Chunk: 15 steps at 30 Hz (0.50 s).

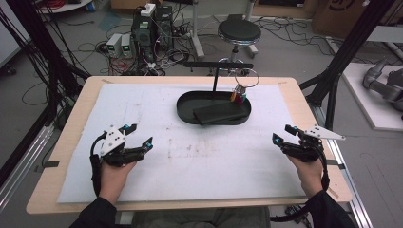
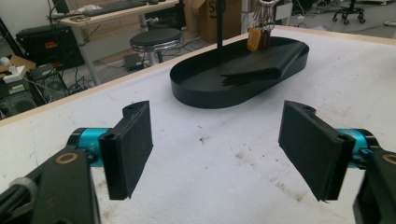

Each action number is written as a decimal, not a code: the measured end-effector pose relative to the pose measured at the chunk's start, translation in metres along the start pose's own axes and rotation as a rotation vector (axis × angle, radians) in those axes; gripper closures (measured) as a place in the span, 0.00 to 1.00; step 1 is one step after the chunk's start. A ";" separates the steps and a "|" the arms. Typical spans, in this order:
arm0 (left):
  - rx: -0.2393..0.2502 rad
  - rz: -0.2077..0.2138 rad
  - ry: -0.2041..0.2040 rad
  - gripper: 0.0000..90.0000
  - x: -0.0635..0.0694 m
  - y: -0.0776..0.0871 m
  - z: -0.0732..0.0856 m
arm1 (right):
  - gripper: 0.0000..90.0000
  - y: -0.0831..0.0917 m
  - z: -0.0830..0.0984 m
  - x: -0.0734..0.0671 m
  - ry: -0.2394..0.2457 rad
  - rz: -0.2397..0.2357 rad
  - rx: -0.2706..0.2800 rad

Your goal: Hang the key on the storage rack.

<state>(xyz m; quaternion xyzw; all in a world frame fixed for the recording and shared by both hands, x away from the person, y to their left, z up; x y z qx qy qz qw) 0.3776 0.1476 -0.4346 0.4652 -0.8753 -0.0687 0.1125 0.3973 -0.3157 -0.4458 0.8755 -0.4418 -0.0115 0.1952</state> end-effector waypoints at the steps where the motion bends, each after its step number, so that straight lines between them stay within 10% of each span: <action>1: -0.005 -0.004 0.005 0.28 -0.001 0.000 0.002 | 0.30 0.000 0.001 0.001 -0.003 0.003 -0.005; 15: -0.034 -0.009 0.018 0.27 -0.005 -0.002 0.010 | 0.26 -0.003 0.007 0.009 -0.014 0.028 -0.040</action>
Point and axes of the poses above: each handheld gripper's, and its own axes: y roughly backward along the jaws, z roughly out of its underside, x roughly to its right, the point moved 10 cm from there along -y, roughly forward along the jaws, and after that the axes turned 14 degrees about y, right-handed, at the moved point
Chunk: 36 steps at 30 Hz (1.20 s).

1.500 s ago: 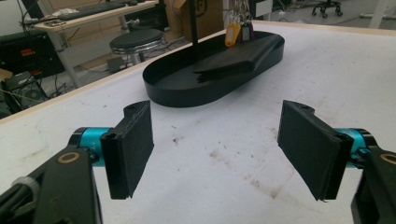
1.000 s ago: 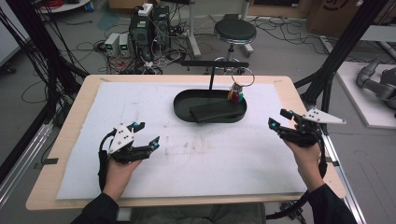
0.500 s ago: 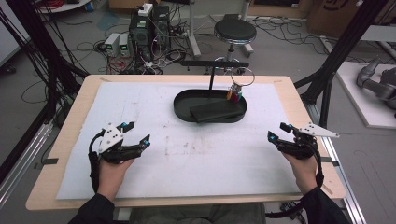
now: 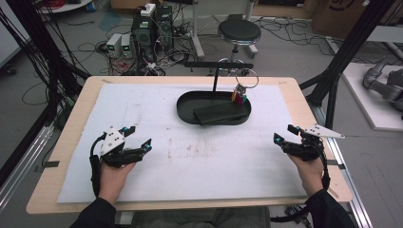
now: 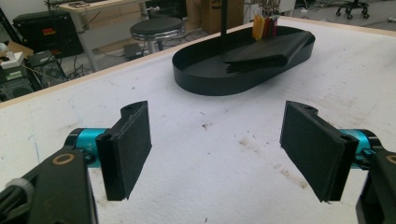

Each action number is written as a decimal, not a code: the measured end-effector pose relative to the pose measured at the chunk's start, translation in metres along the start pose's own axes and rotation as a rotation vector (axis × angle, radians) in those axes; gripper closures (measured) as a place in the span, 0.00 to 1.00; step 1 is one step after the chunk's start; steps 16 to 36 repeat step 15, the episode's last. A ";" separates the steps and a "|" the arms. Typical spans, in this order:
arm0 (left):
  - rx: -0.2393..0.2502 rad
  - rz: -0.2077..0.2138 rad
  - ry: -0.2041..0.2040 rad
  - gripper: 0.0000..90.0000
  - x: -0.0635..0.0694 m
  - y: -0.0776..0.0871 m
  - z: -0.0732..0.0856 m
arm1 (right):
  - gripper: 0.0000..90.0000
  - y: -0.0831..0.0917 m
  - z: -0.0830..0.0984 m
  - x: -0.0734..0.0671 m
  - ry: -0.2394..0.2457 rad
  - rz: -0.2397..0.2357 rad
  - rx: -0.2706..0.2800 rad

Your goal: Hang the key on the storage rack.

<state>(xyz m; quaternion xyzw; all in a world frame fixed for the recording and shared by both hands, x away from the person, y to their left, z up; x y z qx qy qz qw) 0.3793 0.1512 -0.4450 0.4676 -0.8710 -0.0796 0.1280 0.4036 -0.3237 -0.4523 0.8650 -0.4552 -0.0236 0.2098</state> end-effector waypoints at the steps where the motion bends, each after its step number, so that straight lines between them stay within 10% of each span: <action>1: -0.002 0.003 -0.003 0.27 0.000 0.000 0.000 | 0.26 0.000 0.001 0.000 0.005 0.001 -0.003; 36: -0.010 0.003 0.004 0.27 -0.001 -0.003 0.001 | 0.26 0.000 0.001 0.001 0.013 0.005 -0.002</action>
Point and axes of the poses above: each handheld gripper's, and its own axes: y roughly backward along the jaws, z roughly out of its underside, x roughly to its right, the point moved 10 cm from there along -y, roughly forward along the jaws, and after that the axes turned 14 degrees about y, right-handed, at the moved point
